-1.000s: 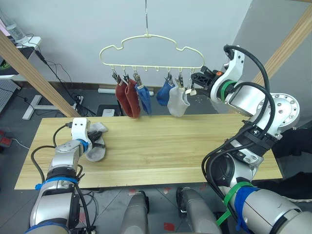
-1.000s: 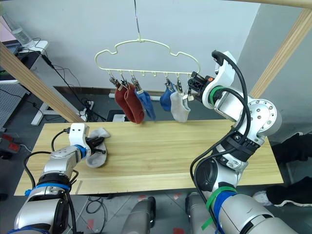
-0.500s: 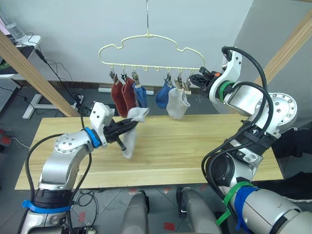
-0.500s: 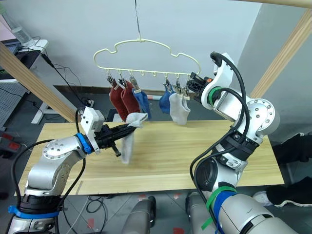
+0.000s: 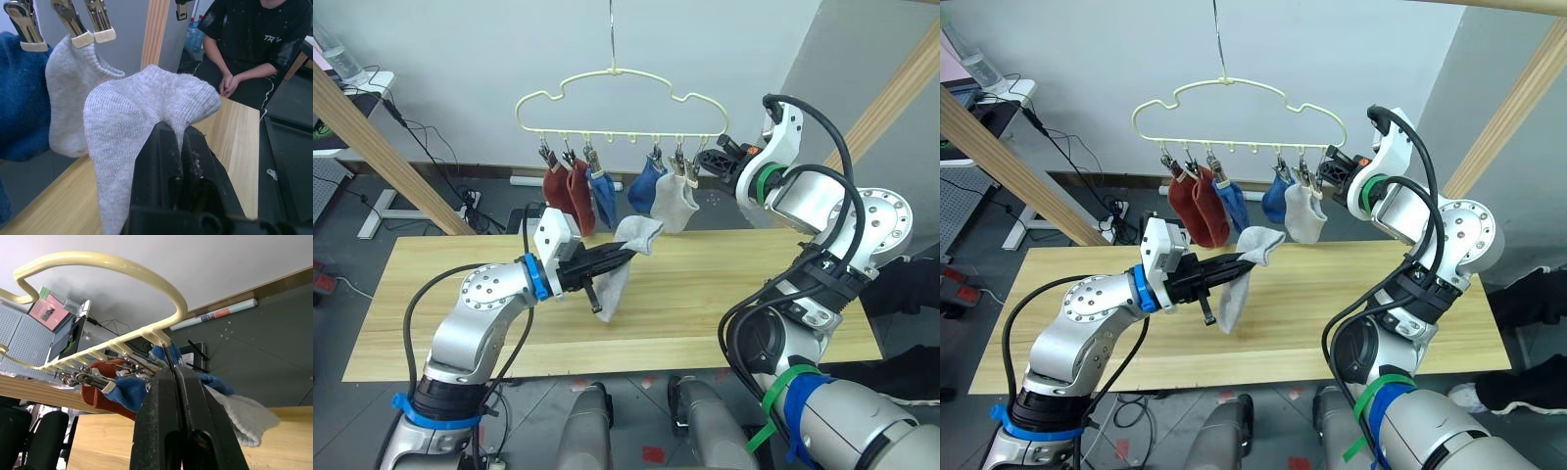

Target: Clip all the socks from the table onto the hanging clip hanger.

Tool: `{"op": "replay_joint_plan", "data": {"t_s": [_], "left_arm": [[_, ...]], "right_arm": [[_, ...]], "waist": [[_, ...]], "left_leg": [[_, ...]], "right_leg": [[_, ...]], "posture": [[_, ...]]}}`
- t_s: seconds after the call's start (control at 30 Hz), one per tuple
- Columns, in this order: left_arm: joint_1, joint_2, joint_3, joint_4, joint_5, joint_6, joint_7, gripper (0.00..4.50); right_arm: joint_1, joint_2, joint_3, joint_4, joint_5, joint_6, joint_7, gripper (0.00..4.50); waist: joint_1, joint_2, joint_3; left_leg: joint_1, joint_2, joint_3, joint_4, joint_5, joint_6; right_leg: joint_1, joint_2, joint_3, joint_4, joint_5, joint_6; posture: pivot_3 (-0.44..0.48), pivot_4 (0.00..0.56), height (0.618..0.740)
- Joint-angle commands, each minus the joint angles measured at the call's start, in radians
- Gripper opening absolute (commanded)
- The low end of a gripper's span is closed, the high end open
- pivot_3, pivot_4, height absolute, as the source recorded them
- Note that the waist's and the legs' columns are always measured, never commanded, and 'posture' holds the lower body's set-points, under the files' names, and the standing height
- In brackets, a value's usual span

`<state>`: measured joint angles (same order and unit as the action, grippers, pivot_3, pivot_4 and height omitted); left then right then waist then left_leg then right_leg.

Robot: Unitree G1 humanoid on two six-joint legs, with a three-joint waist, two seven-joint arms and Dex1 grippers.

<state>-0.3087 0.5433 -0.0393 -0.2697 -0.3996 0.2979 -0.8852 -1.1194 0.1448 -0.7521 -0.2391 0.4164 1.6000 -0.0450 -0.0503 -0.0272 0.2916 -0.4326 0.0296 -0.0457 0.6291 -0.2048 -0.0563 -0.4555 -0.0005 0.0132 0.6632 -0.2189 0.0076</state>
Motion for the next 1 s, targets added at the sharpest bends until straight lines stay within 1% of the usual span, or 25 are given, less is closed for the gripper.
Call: {"op": "replay_joint_plan", "data": {"t_s": [0.03, 0.1, 0.2, 0.3, 0.43, 0.47, 0.5, 0.53, 0.6, 0.67, 0.73, 0.8, 0.93, 1.0], "left_arm": [[0.009, 0.006, 0.018, -0.017, -0.005, -0.03, -0.01, 0.01], [0.016, 0.009, 0.021, -0.019, -0.006, -0.032, -0.011, 0.01], [0.022, 0.01, 0.023, -0.023, -0.008, -0.032, -0.008, 0.01], [0.024, 0.009, 0.024, -0.023, -0.009, -0.032, -0.004, 0.0], [0.027, 0.008, 0.024, -0.022, -0.01, -0.034, -0.005, 0.0], [0.026, 0.007, 0.024, -0.022, -0.01, -0.034, -0.004, 0.0], [0.026, 0.006, 0.024, -0.021, -0.01, -0.034, -0.004, 0.0], [0.026, 0.006, 0.024, -0.021, -0.011, -0.035, -0.004, 0.0], [0.025, 0.005, 0.024, -0.019, -0.01, -0.038, -0.005, 0.0], [0.023, 0.005, 0.023, -0.017, -0.01, -0.039, -0.006, 0.0], [0.021, 0.003, 0.024, -0.019, -0.014, -0.034, -0.003, 0.0], [0.017, 0.001, 0.028, -0.025, -0.02, -0.032, -0.001, 0.0], [0.017, 0.006, 0.038, -0.04, -0.037, -0.027, -0.001, 0.0], [0.021, 0.01, 0.039, -0.041, -0.039, -0.027, 0.0, 0.0]], "right_arm": [[0.004, 0.001, 0.018, -0.04, 0.002, -0.007, -0.003, 0.0], [0.016, -0.011, 0.042, -0.041, 0.005, -0.023, 0.004, 0.0], [0.052, -0.051, 0.114, -0.047, 0.007, -0.066, 0.026, 0.0], [0.063, -0.057, 0.125, -0.048, 0.019, -0.082, 0.036, 0.57], [0.086, -0.089, 0.167, -0.057, 0.032, -0.112, 0.058, 1.92], [0.094, -0.101, 0.178, -0.063, 0.039, -0.115, 0.07, 2.37], [0.1, -0.109, 0.185, -0.066, 0.044, -0.118, 0.079, 2.66], [0.111, -0.125, 0.201, -0.069, 0.046, -0.125, 0.088, 3.07], [0.144, -0.176, 0.261, -0.078, 0.047, -0.156, 0.124, 3.78], [0.189, -0.262, 0.379, -0.084, 0.018, -0.239, 0.165, 4.49], [0.225, -0.334, 0.49, -0.088, -0.012, -0.337, 0.205, 4.49], [0.265, -0.368, 0.567, -0.103, -0.048, -0.43, 0.211, 4.49], [0.332, -0.376, 0.649, -0.145, -0.101, -0.545, 0.188, 4.49], [0.348, -0.353, 0.652, -0.15, -0.115, -0.574, 0.159, 4.49]], "waist": [[0.0, 0.0, 0.0], [0.0, 0.0, 0.0], [0.0, 0.0, 0.0], [0.0, 0.0, 0.0], [-0.005, 0.0, 0.0], [-0.006, 0.0, 0.0], [-0.006, 0.0, 0.0], [-0.007, 0.0, 0.0], [-0.007, 0.0, 0.0], [-0.006, 0.0, 0.0], [-0.007, 0.0, 0.0], [-0.007, 0.0, 0.0], [-0.01, 0.0, 0.0], [-0.01, 0.0, 0.0]], "left_leg": [[0.0, 0.0, 0.0, 0.0, 0.0, 0.0], [0.0, 0.0, 0.0, 0.0, 0.0, 0.0], [0.0, 0.0, 0.0, 0.0, 0.0, 0.0], [0.0, 0.0, 0.0, 0.0, 0.0, 0.0], [0.0, 0.0, 0.0, 0.0, 0.0, 0.0], [0.0, 0.0, 0.0, 0.0, 0.0, 0.0], [0.0, 0.0, 0.0, 0.0, 0.0, 0.0], [0.0, 0.0, 0.0, 0.0, 0.0, 0.0], [0.0, 0.0, 0.0, 0.0, 0.0, 0.0], [0.0, 0.0, 0.0, 0.0, 0.0, 0.0], [0.0, 0.0, 0.001, 0.0, 0.0, 0.0], [0.0, 0.0, 0.002, 0.0, 0.0, 0.0], [0.0, 0.002, 0.002, 0.0, 0.0, 0.0], [0.0, 0.002, 0.001, 0.0, 0.0, 0.0]], "right_leg": [[0.0, 0.0, 0.0, 0.0, 0.0, 0.0], [0.0, 0.0, 0.0, 0.0, 0.0, 0.0], [0.0, 0.0, 0.0, 0.0, 0.0, 0.0], [0.0, 0.0, 0.0, 0.0, 0.0, 0.0], [0.0, 0.0, 0.0, 0.0, 0.0, 0.0], [0.0, 0.0, 0.0, 0.0, 0.0, 0.0], [0.0, 0.0, 0.0, 0.0, 0.0, 0.0], [0.0, 0.0, 0.0, 0.0, 0.0, 0.0], [0.0, 0.0, 0.0, 0.0, 0.0, 0.0], [0.0, 0.0, 0.0, 0.0, 0.0, 0.0], [0.0, 0.0, 0.001, 0.0, 0.0, 0.0], [0.0, 0.0, 0.002, 0.0, 0.0, 0.0], [-0.001, 0.002, 0.001, 0.0, 0.0, 0.0], [-0.001, 0.002, 0.001, 0.0, 0.0, 0.0]], "posture": [[-0.033, 0.282, 0.74], [-0.033, 0.282, 0.74], [-0.031, 0.286, 0.74], [-0.03, 0.287, 0.74], [-0.032, 0.29, 0.74], [-0.034, 0.29, 0.74], [-0.034, 0.29, 0.74], [-0.035, 0.292, 0.74], [-0.035, 0.292, 0.74], [-0.037, 0.294, 0.74], [-0.037, 0.294, 0.74], [-0.031, 0.296, 0.74], [-0.03, 0.297, 0.74], [-0.027, 0.299, 0.74]]}}
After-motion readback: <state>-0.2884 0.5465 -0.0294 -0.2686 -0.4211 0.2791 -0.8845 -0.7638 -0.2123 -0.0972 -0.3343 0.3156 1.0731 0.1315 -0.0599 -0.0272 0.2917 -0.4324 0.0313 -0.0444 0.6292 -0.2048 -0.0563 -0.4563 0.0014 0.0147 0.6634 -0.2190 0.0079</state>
